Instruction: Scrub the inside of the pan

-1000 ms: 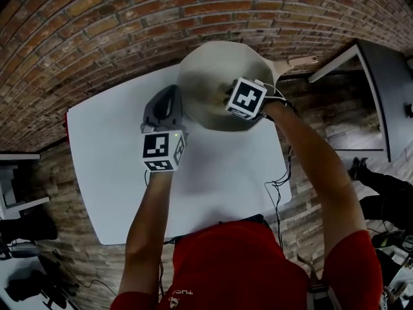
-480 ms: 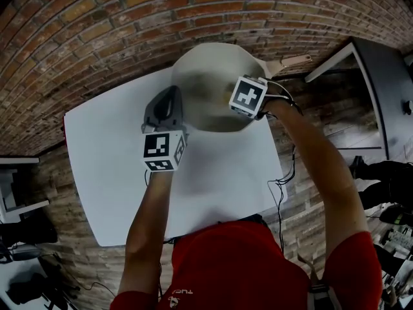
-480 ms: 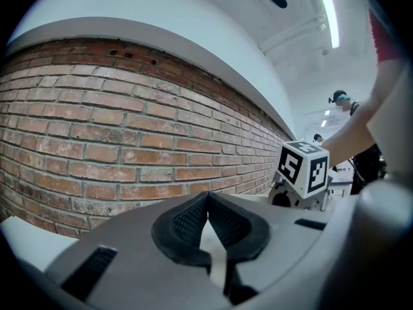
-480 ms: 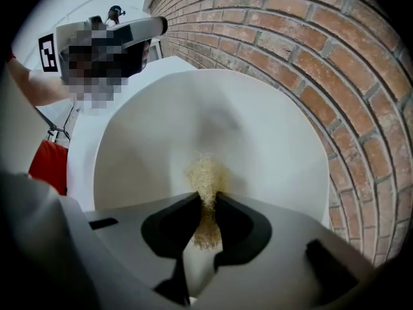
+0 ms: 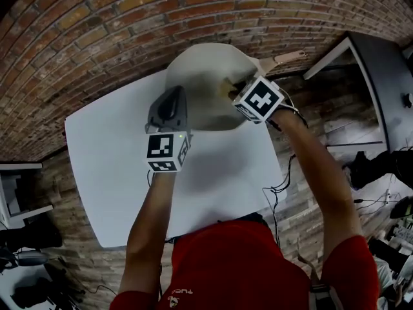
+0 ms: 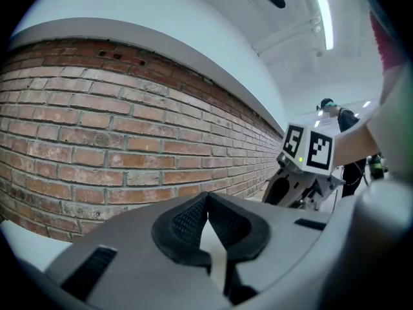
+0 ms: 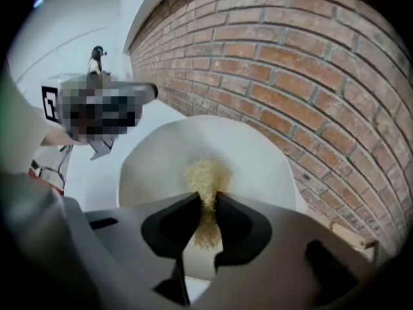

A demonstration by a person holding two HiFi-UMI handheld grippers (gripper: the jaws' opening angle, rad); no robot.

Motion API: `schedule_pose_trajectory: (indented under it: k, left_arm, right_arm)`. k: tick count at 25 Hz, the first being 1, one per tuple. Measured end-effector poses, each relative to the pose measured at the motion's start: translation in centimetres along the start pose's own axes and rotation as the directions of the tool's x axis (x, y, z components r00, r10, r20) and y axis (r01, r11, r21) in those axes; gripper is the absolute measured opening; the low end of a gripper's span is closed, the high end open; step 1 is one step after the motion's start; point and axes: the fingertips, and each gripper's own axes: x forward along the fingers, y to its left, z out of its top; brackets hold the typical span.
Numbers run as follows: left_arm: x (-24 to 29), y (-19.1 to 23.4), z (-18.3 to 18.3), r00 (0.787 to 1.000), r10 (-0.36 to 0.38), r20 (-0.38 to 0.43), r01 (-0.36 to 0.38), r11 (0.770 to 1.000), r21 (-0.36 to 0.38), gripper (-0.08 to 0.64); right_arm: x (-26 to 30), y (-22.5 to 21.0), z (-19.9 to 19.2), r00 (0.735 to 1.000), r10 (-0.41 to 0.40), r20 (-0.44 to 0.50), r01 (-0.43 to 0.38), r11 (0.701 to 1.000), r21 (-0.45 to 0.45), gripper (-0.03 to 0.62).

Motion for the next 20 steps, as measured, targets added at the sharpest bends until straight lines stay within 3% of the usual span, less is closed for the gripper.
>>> schedule_pose_trajectory:
  k: [4,7,10,14,20]
  left_arm:
    - [0.0,-0.9,1.2,1.0,-0.017,0.017,0.017,1.0,0.0,0.014]
    - [-0.2,-1.4,2.2,0.999,-0.027,0.029,0.027,1.0,0.001,0.014]
    - [-0.6,-1.9,3.1,0.998,-0.038,0.041,0.038,0.999,0.003,0.014]
    - [-1.7,-2.4,4.5,0.996,-0.052,0.066,0.052,0.999,-0.002,0.014]
    - [-4.3,-3.4,6.3,0.992,-0.069,0.107,0.069,0.998,0.006,0.014]
  right_arm:
    - [-2.3,1.2,2.2,0.974,-0.008,0.228,-0.023,0.991,0.133,0.075]
    - [-4.5,1.8,4.2,0.922,-0.043,0.385,-0.034,0.981,0.191,0.075]
    - [-6.8,2.5,6.1,0.849,-0.086,0.521,-0.042,0.973,0.229,0.075]
    - [-9.8,4.0,8.1,0.732,-0.145,0.666,-0.028,0.97,0.242,0.075]
    - [-13.6,7.2,8.8,0.576,-0.209,0.791,-0.056,0.955,0.293,0.075]
